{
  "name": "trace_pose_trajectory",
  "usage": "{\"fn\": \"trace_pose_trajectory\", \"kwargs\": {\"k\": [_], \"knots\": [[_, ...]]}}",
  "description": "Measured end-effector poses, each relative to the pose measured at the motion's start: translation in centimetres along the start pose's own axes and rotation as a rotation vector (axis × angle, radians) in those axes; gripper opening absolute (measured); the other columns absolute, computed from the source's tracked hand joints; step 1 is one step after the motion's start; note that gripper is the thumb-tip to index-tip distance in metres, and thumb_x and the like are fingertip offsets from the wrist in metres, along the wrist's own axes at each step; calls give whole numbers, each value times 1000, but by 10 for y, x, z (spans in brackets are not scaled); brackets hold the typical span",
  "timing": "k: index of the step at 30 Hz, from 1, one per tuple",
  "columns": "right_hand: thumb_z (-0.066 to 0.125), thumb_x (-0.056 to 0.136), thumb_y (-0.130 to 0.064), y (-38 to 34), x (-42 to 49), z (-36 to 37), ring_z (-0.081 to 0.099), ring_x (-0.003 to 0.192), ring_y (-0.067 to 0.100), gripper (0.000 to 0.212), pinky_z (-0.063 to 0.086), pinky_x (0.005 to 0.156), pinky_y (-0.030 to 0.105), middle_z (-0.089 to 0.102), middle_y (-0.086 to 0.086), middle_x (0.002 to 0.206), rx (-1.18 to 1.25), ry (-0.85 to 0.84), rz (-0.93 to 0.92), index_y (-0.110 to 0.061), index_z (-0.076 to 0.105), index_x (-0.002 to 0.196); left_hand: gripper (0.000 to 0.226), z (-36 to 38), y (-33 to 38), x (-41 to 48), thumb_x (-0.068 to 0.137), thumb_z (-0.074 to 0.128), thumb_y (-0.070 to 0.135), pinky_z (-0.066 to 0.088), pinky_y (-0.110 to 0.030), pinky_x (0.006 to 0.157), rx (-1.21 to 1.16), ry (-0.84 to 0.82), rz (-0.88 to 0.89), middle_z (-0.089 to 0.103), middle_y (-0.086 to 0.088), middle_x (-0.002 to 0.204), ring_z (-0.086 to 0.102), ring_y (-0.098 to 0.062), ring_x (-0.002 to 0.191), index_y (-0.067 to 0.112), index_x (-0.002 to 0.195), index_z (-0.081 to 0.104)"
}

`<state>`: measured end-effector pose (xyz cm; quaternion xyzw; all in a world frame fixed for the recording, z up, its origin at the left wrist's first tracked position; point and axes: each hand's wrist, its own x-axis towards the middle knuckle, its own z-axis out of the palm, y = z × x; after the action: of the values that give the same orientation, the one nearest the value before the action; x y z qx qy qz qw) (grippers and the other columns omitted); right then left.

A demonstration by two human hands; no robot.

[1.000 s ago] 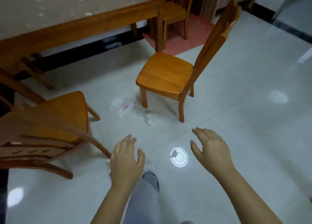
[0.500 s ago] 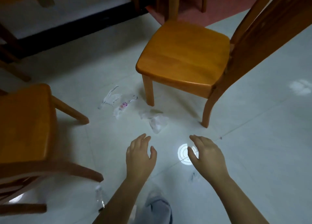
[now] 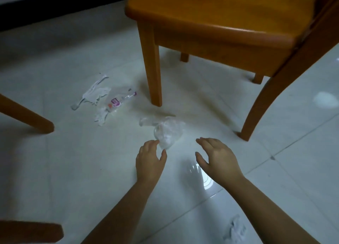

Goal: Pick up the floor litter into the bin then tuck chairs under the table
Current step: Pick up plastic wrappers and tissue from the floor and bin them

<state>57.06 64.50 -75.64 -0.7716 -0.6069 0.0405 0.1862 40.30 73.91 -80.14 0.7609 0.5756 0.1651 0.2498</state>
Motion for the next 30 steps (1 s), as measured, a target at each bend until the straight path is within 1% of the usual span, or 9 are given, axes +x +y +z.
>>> {"fn": "trace_pose_trajectory", "kwargs": {"k": [2,5,10,16,20,23,26,28,30], "knots": [[44,79,-35,10,5,15,67,87,28,44,54,71,38,71,10,98,0,-11,5,-7,67,103,39,20,-11,10,85,62,25,41,-34,87,-34,-3,-27,56,-9,123,50,-25,112,9,120,57],[57,74,-29,21,12,33,67,87,29,38,54,69,39,71,10,98,-22,-33,33,-7,67,104,43,47,-21,21,84,63,28,43,-33,85,-81,-23,-79,54,-7,124,51,-23,111,13,124,53],[59,71,-28,18,26,50,67,84,30,38,54,67,38,71,10,95,-7,-36,69,-7,67,102,50,71,-26,37,83,64,31,45,-35,85,-115,-24,-127,49,-9,127,51,-25,111,16,128,49],[60,71,-28,19,38,63,67,79,29,38,53,64,34,71,9,91,2,-24,68,-7,66,102,58,89,-28,53,82,63,40,45,-36,89,29,-28,-90,42,-11,135,44,-25,118,20,133,45],[59,71,-27,26,36,73,66,80,30,39,53,64,34,71,9,92,13,-29,92,-7,66,103,56,97,-27,60,83,62,39,43,-37,92,114,-44,-15,40,-11,137,39,-26,121,21,133,45],[59,72,-26,30,31,78,66,81,31,38,52,65,35,70,10,94,25,-37,106,-6,65,104,41,100,-25,68,87,61,23,45,-36,88,121,-46,38,46,-13,128,47,-27,113,14,126,53],[59,73,-25,36,25,77,65,82,32,37,52,65,37,70,10,94,38,-40,119,-6,64,104,20,101,-26,70,86,57,7,48,-38,77,70,-56,79,54,-18,113,56,-33,96,2,105,63],[62,74,-24,42,19,73,65,82,32,36,52,65,37,70,10,95,36,-45,131,-6,64,105,13,99,-25,68,86,54,2,43,-32,71,13,-71,67,56,-18,107,57,-33,88,-1,94,64],[64,73,-23,49,9,65,66,81,30,36,52,63,36,70,10,94,22,-57,124,-6,64,105,12,94,-21,63,85,53,0,38,-27,71,-56,-63,44,57,-18,104,56,-31,84,-1,90,63]]}}
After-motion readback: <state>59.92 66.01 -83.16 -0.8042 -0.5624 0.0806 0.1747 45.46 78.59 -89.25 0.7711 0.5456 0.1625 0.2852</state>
